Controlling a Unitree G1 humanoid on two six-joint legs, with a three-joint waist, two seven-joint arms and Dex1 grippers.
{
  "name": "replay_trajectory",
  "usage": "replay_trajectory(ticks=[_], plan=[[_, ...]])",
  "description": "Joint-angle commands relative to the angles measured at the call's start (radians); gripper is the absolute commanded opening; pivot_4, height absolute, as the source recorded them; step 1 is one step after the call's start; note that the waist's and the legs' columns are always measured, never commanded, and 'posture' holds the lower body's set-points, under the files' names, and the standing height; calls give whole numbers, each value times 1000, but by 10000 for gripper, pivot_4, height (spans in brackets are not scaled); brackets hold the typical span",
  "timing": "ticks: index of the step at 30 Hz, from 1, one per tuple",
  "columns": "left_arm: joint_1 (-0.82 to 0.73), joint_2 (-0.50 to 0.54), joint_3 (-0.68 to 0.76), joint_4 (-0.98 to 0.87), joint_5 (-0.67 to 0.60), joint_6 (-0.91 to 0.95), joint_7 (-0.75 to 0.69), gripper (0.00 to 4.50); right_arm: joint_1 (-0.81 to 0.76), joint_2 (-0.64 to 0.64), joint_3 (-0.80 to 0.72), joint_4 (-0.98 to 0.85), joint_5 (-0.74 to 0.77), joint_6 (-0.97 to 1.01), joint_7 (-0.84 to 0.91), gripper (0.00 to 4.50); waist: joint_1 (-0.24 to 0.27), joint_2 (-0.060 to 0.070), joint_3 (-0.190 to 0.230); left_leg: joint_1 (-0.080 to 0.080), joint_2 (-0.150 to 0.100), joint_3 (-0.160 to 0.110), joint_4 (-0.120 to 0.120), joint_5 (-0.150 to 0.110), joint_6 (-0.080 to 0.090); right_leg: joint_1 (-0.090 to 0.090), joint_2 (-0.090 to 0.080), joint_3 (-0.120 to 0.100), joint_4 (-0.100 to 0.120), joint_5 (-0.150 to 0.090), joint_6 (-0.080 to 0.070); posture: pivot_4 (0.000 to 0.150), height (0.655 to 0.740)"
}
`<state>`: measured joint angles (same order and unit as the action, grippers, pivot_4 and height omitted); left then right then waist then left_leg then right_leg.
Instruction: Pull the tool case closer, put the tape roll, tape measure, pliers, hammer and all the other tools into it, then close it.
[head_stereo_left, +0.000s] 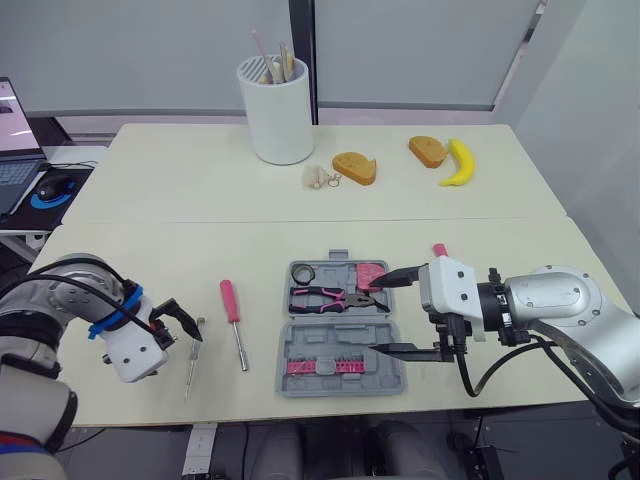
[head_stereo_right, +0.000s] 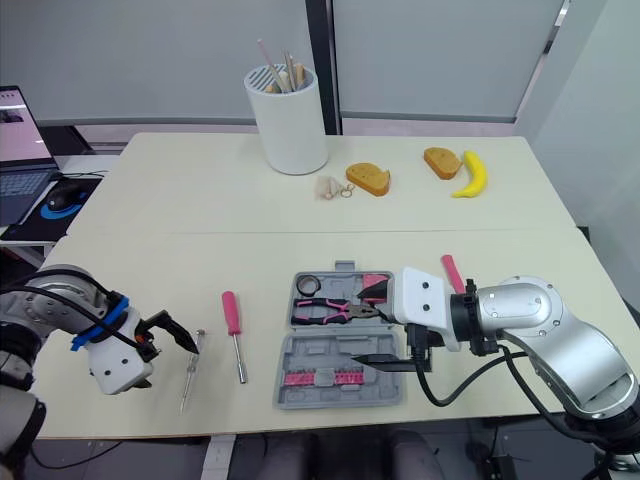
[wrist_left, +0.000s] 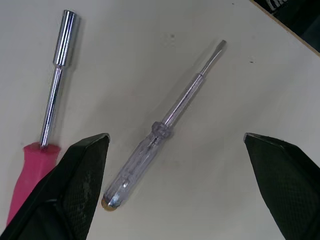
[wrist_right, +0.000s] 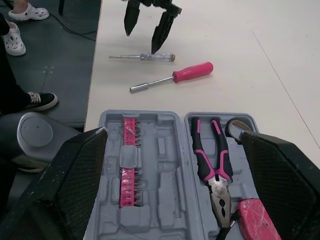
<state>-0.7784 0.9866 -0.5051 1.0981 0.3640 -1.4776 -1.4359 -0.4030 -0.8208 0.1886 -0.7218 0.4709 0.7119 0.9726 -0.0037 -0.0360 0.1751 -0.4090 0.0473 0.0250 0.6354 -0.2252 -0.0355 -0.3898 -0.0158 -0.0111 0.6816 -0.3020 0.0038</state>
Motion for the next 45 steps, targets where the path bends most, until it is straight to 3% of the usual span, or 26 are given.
replay_trajectory(ticks=[1,5,15,16,22,33,36,43,45], plan=[[-24,-13,-25,25,201,-20,185,44657,-10,-8,-15,-31,16,-3,-2,45000,-3,0,0,0,0,0,1,0,0,0,0,0,0,0,1,1500,7400],[-30,-23,-72,17,404,0,421,33907,-19,-14,-19,-20,17,-6,5,45000,-2,3,-2,-1,0,0,4,0,0,0,-1,0,1,1,2,1500,7400],[-128,10,-286,-9,858,61,1020,1325,-31,-19,-17,-5,17,-19,18,45000,6,17,-9,4,-1,1,6,0,1,2,-2,2,8,-1,7,1500,7400],[-137,7,-307,-6,886,62,1070,620,-32,-19,-16,-5,17,-21,20,45000,6,18,-10,4,-1,1,6,0,1,3,-2,2,8,-1,7,1500,7400],[-180,1,-386,10,975,46,1266,620,-31,-20,-15,-2,15,-28,25,45000,6,20,-11,5,-2,1,6,0,1,3,-2,2,9,-1,6,1500,7400],[-194,-25,-393,86,910,-24,1301,620,-25,-19,-6,16,6,-47,39,45000,8,20,-11,5,-3,2,6,0,1,3,-3,2,9,0,5,1500,7400],[-208,-27,-383,116,871,-53,1270,7092,-30,-19,-7,23,10,-46,45,45000,8,20,-11,4,-3,2,7,0,1,3,-3,2,9,0,5,1500,7400],[-233,25,-386,66,854,-95,1266,29324,-29,-19,-9,27,14,-43,51,45000,2,11,-8,3,-2,2,7,0,1,2,-3,2,9,1,3,1500,7400],[-238,43,-391,49,869,-88,1277,29324,-29,-18,-10,28,15,-42,55,45000,1,9,-7,3,-1,1,7,0,1,2,-3,2,9,1,3,1500,7400]])
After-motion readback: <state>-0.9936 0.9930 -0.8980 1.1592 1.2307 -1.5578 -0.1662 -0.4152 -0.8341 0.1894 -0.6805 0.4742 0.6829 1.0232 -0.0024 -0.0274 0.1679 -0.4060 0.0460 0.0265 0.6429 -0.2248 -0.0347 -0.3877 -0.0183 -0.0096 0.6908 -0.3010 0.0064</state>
